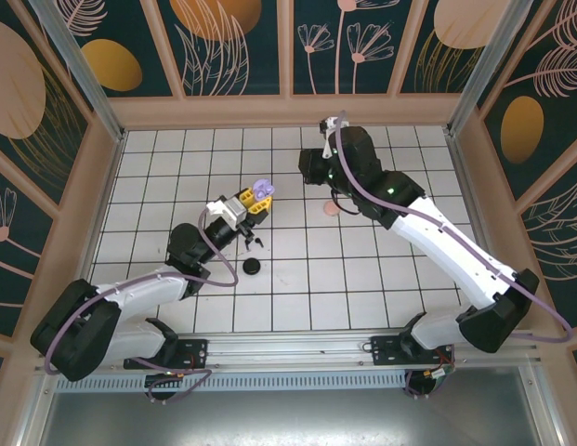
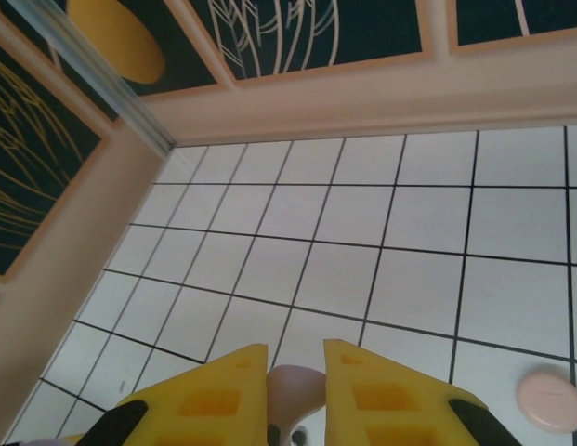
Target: Insert wireless bluetooth earbuds into charging case
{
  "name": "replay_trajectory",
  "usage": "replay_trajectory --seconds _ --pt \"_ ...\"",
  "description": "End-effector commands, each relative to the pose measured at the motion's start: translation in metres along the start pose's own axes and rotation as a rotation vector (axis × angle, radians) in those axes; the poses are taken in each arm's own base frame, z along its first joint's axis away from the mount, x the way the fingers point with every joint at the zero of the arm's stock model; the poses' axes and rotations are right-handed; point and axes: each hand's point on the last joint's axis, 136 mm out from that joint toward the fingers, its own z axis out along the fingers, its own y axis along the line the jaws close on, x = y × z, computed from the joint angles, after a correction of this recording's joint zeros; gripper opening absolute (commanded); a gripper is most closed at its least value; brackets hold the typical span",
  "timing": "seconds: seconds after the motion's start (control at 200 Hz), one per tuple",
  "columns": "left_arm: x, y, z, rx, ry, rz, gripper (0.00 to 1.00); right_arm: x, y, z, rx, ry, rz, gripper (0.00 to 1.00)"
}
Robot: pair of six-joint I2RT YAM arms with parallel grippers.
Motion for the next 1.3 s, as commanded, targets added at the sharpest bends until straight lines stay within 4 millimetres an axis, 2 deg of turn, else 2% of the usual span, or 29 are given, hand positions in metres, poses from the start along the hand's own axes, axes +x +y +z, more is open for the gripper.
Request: replay_trajectory --seconds 0.0,0.295,0.621,1.296 --pt "-0.008 0.0 0.01 0.028 -0.022 -0.015 0.0 -0.02 0.019 -0.018 -0.08 -0.065 -0.032 0.19" --pt "-0.009 -0.003 0.025 0.071 -0.022 -0.04 0.0 -0.011 0.04 -0.03 -0.163 -0.084 -0.05 0.19" --pt "-0.012 -0.003 0.03 0.085 -0.031 -0.045 0.0 0.009 0.059 -0.025 -0.214 -0.051 -0.056 0.19" --pt "-0.018 -0.003 0.03 0.084 -0.044 -0.035 0.0 0.029 0.066 -0.009 -0.232 -0.006 -0.05 0.19"
